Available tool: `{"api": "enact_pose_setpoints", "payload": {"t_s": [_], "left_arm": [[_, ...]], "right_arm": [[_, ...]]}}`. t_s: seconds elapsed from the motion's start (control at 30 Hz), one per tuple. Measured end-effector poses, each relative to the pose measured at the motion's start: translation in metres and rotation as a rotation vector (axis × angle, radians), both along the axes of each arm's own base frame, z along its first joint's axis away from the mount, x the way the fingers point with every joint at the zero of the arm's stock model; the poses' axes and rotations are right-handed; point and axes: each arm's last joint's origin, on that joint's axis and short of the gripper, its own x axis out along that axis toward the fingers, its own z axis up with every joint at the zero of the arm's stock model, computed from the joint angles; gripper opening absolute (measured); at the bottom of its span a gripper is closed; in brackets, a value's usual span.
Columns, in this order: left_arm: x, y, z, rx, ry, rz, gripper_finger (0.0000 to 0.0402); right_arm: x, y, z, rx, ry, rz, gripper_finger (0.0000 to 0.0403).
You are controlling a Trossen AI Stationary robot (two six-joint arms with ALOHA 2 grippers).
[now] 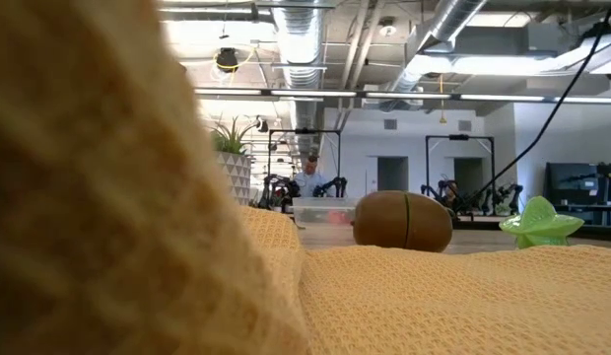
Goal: Pick and placing Produce into tupperware
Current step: Put the corn into the transparent bin
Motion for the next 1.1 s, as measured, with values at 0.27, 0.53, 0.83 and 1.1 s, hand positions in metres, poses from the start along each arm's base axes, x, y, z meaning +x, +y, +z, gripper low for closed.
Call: {"api": "enact_pose_setpoints", "payload": {"t_s": [0.27,0.53,0.83,1.1], "left_arm": [[0.000,0.000,0.000,0.004,0.003,-0.008,0.0233],[0.000,0.000,0.000,0.005,0.006,-0.009,0.0233],[0.000,0.000,-0.001,-0.024,0.003,-0.004,0.0233],[0.000,0.000,-0.001,-0.026,0.003,-0.003,0.0233]], "right_arm": [[0.008,0.013,0.004,-0.010,0.037,-0.004,0.0145],[0.025,0.023,0.022,-0.140,0.037,0.161,0.0134],[0.039,0.043,0.012,-0.311,0.093,0.596,0.0125],[0.043,0.048,-0.011,-0.293,0.341,0.652,0.0122]]}}
